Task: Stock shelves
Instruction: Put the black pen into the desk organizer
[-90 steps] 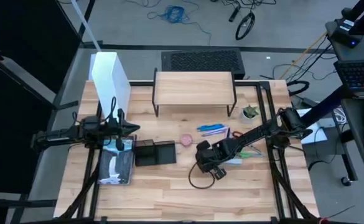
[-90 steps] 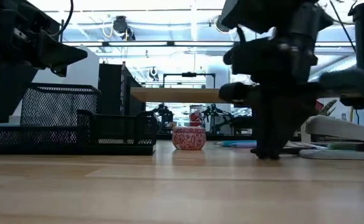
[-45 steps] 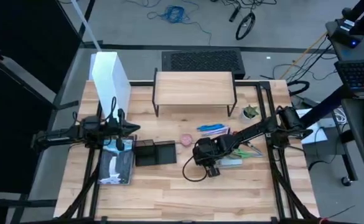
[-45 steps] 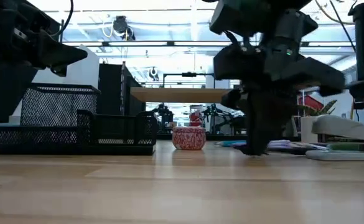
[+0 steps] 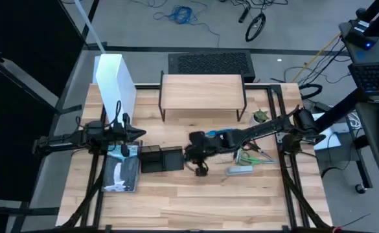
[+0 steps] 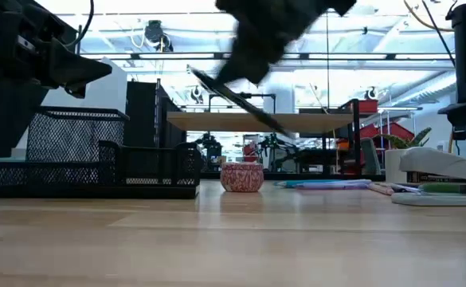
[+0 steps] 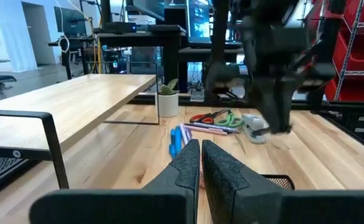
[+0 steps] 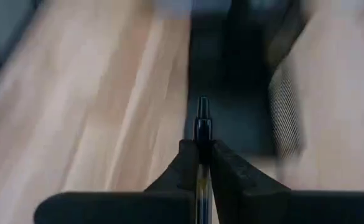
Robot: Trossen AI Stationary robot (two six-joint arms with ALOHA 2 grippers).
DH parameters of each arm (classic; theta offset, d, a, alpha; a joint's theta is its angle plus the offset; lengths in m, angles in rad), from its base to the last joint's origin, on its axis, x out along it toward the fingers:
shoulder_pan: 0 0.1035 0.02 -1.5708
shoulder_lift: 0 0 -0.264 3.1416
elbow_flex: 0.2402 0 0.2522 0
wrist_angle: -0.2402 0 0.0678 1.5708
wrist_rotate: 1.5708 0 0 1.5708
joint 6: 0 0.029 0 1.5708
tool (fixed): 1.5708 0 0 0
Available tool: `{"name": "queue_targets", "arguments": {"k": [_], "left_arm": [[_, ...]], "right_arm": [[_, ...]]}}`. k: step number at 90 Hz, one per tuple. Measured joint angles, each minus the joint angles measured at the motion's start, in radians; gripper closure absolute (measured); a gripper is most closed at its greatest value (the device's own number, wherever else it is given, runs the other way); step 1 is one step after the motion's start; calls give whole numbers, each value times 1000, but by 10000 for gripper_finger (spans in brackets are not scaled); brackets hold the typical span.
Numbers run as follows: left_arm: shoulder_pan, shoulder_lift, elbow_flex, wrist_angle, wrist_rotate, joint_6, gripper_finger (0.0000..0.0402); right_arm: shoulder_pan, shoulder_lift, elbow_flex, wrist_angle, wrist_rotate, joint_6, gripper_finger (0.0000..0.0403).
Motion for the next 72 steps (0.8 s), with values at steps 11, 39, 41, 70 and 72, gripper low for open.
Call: {"name": "queue_targets", "arguments": {"k": [11, 39, 41, 70, 72], "left_arm": [[0, 0, 0, 0, 0, 0, 398], [0, 0, 0, 0, 0, 0, 398], [0, 0, 0, 0, 0, 0, 398], [0, 0, 0, -1, 0, 0, 398], [0, 0, 0, 1, 0, 0, 398]], "right_arm": [[-26, 35, 2, 316, 0, -28, 401], [-63, 255, 24, 1021, 35, -59, 400], [-64, 273, 33, 1038, 43, -57, 400], [-70, 422, 154, 989, 84, 9, 400], [-71, 422, 155, 979, 91, 10, 400]]}}
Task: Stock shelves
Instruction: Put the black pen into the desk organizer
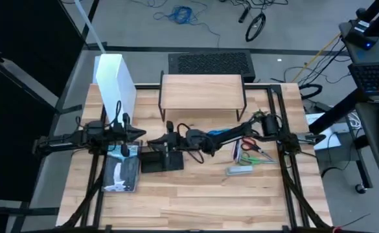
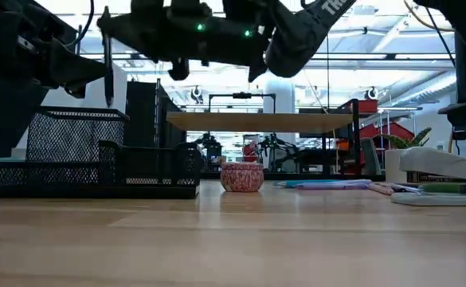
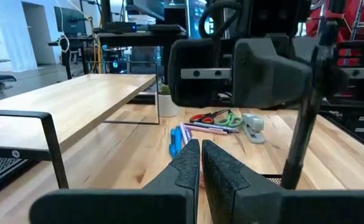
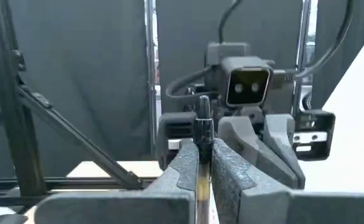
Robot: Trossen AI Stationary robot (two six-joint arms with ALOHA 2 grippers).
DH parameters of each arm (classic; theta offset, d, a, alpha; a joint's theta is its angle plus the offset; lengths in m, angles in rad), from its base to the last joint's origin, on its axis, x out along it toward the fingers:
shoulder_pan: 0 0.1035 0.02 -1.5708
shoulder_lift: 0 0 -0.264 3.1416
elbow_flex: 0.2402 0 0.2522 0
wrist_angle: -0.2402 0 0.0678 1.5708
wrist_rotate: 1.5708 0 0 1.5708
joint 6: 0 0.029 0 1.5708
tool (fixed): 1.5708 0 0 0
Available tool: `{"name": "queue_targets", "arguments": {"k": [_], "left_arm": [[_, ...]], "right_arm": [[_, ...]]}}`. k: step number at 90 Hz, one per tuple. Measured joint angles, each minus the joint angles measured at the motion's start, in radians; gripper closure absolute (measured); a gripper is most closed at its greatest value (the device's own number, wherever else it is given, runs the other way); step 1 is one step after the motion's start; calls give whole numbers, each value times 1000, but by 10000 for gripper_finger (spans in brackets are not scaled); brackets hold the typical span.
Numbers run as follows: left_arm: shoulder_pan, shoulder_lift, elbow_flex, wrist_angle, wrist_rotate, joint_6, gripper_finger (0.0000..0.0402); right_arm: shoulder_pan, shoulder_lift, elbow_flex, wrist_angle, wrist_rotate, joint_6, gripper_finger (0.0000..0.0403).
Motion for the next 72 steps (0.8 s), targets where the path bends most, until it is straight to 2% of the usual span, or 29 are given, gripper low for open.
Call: {"name": "queue_targets", "arguments": {"k": [11, 28, 50, 61, 72], "left_arm": [[0, 0, 0, -1, -1, 0, 398], [0, 0, 0, -1, -1, 0, 398], [0, 0, 0, -1, -2, 0, 398], [0, 0, 0, -1, -2, 0, 398], [0, 0, 0, -1, -2, 0, 398]], "right_arm": [[-10, 3, -1, -113, 6, 29, 400], [-10, 2, 0, -173, 7, 29, 399], [-19, 2, 0, -352, 2, 26, 397], [-18, 2, -1, -366, 6, 20, 375], [-18, 2, -1, -374, 5, 1, 332]]}}
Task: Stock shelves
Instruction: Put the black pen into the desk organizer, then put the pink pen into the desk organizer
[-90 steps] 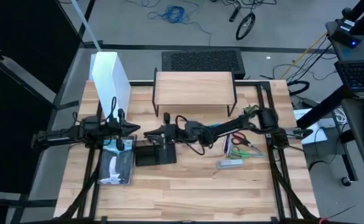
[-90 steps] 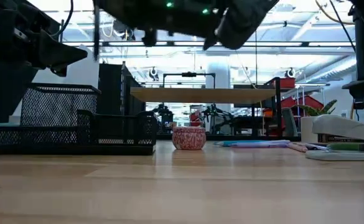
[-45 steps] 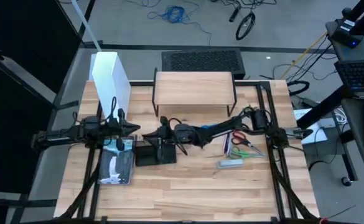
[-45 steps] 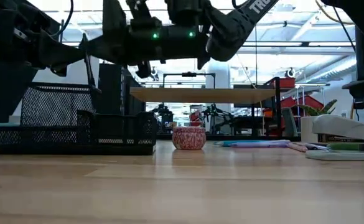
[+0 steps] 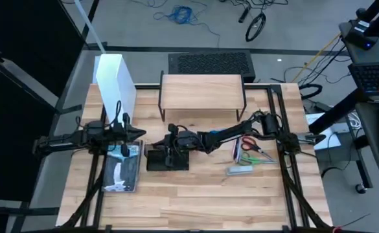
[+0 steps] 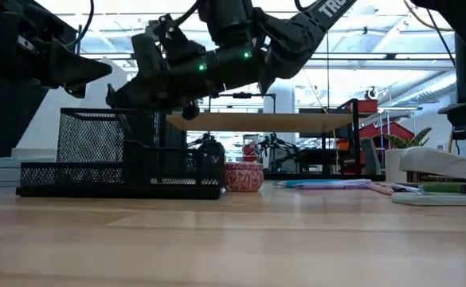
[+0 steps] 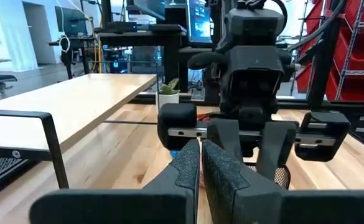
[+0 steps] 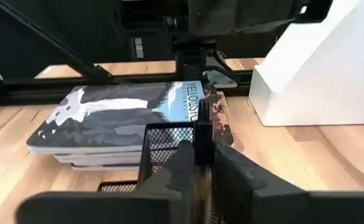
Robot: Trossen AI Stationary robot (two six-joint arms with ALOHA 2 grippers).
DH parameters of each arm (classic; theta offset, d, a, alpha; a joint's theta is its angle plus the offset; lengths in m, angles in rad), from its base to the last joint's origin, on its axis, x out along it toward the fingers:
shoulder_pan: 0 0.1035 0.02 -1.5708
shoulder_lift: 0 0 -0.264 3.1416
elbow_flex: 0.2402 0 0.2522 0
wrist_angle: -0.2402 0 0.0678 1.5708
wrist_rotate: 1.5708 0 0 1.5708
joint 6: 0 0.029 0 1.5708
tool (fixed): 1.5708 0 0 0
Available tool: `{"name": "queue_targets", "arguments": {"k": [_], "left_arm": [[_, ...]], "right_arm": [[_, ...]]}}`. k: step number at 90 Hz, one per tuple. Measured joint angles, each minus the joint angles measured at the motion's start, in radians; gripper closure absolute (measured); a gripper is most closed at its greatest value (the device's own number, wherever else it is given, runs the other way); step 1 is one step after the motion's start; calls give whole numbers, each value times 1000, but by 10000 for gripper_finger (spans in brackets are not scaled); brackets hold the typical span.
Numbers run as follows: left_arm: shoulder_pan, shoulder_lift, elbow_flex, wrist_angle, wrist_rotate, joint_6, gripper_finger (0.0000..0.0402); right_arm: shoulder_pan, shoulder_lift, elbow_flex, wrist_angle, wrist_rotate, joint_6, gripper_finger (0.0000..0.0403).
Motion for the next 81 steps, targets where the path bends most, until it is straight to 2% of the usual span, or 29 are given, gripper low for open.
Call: {"name": "queue_targets", "arguments": {"k": [18, 33, 40, 61, 81], "left_arm": [[0, 0, 0, 0, -1, 0, 398], [0, 0, 0, 0, -1, 0, 398], [0, 0, 0, 0, -1, 0, 398], [0, 0, 0, 0, -1, 0, 398], [0, 0, 0, 0, -1, 0, 398]], "right_arm": [[1, -12, 0, -18, 1, -1, 254], [3, -104, 0, -120, 0, -29, 217], [3, -183, 0, -247, 0, -62, 210], [2, -438, 0, -814, 3, -50, 216], [3, -540, 0, -1292, 18, 69, 225]]}}
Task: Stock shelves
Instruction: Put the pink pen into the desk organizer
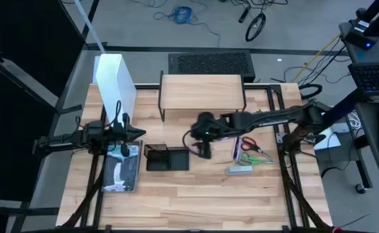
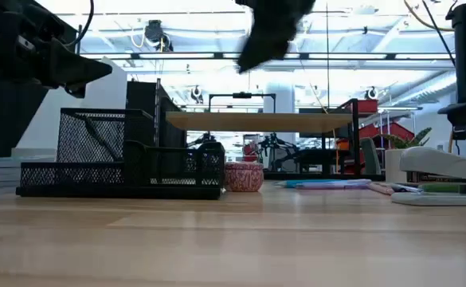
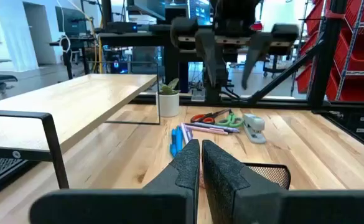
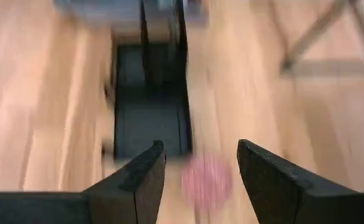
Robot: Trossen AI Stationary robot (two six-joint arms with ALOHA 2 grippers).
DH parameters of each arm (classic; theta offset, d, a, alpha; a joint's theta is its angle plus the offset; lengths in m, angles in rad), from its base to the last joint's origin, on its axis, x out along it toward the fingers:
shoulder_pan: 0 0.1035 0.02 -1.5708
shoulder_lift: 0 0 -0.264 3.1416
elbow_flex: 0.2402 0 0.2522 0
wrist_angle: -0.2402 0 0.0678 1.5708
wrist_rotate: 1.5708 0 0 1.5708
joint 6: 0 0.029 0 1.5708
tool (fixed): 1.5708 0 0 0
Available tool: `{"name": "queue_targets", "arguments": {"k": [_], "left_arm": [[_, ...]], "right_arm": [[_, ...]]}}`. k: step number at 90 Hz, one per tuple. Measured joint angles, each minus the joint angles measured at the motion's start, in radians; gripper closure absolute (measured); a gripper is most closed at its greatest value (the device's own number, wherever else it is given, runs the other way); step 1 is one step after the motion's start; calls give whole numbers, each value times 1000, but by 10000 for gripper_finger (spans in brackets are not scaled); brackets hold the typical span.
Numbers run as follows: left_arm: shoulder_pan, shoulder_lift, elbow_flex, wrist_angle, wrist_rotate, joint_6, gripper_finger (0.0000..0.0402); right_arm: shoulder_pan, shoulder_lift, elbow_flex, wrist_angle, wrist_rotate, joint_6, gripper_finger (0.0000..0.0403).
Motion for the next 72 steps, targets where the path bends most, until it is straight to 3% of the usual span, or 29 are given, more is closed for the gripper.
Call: {"name": "queue_targets", "arguments": {"k": [10, 24, 50, 72], "left_arm": [[0, 0, 0, 0, 0, 0, 398], [0, 0, 0, 0, 0, 0, 398], [0, 0, 0, 0, 0, 0, 398], [0, 0, 0, 0, 0, 0, 398]], "right_arm": [[1, 0, -24, -145, 39, 23, 230], [7, 2, -158, -148, 37, 21, 239], [5, 3, -435, 59, 67, -10, 243], [-48, 3, -501, 159, 118, -31, 243]]}}
